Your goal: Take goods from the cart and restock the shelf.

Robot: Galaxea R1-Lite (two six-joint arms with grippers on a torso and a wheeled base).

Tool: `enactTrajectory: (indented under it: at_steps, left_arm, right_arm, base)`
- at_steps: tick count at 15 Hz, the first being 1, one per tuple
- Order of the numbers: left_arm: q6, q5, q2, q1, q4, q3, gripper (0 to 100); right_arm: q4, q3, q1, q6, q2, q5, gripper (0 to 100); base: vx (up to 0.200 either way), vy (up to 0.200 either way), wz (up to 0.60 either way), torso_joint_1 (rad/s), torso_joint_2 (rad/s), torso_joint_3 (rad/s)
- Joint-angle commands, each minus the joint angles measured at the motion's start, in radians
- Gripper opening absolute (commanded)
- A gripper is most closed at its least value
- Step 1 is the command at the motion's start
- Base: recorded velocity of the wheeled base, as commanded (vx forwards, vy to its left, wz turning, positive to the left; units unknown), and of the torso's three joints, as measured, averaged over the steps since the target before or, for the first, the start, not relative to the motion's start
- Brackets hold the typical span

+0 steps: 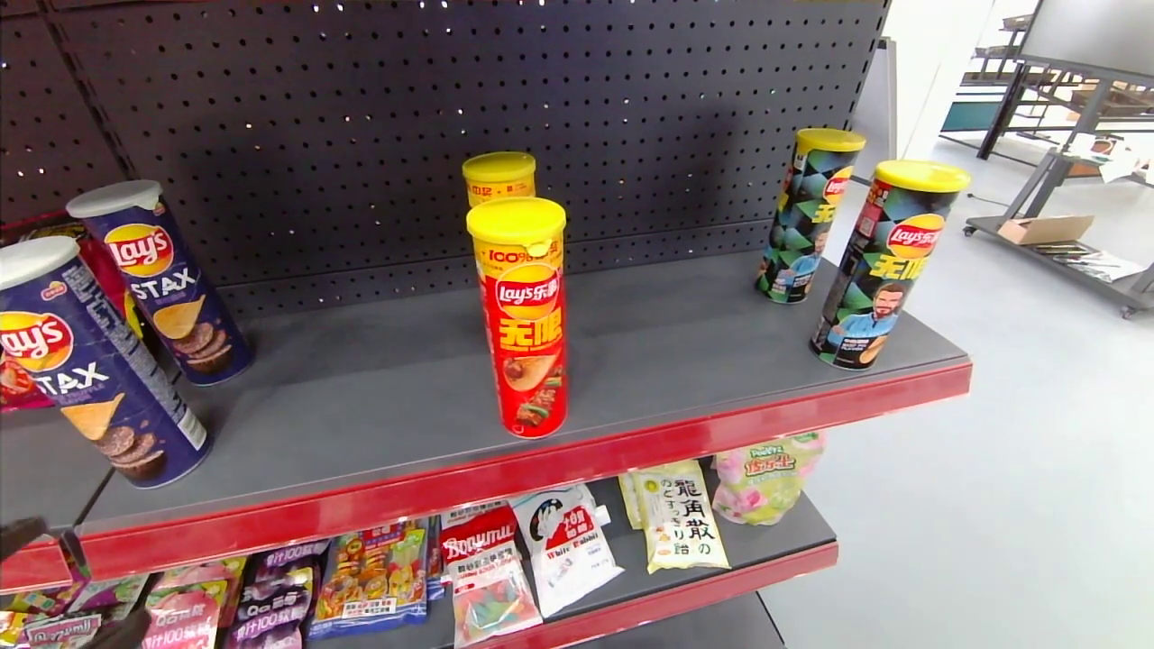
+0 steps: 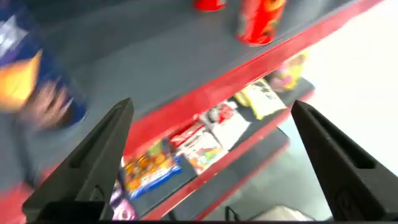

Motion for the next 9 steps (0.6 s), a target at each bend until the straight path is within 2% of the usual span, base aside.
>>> enactTrajectory:
  at_steps: [1,2,3,4,5,9]
  left_arm:
    - [-0.031,0.089,-0.384,0.020,0.050,0.204,100]
    - [-0.028,0.142,-0.464,0.024,0.047,0.268,100]
    - [-0.036,0.221,-0.479,0.040,0.030,0.316,100]
    - [-0.076,0.268,-0.502,0.054,0.002,0.353,100]
    - [-0.094,0.267,-0.519,0.057,-0.029,0.379,100]
    - [-0.083,0.267,-0.519,0.057,-0.050,0.390,100]
  right_arm:
    - [0.000,0.000,0.001,-0.002,0.002,0.000,100]
    - [0.000,0.000,0.001,0.000,0.002,0.000,100]
    - [0.000,0.000,0.001,-0.002,0.002,0.000,100]
    - [0.000,0.000,0.001,-0.002,0.002,0.000,100]
    - [0.000,0.000,0.001,-0.002,0.002,0.000,100]
    - [-0.001,0.000,0.001,0.000,0.002,0.009,100]
  base:
    - [0.000,0.000,0.00,0.000,0.00,0.000]
    - [0.000,0.000,0.00,0.000,0.00,0.000]
    - [0.000,0.000,0.00,0.000,0.00,0.000]
    - [0.000,0.000,0.00,0.000,0.00,0.000]
    - [0.000,0.000,0.00,0.000,0.00,0.000]
    - [0.000,0.000,0.00,0.000,0.00,0.000]
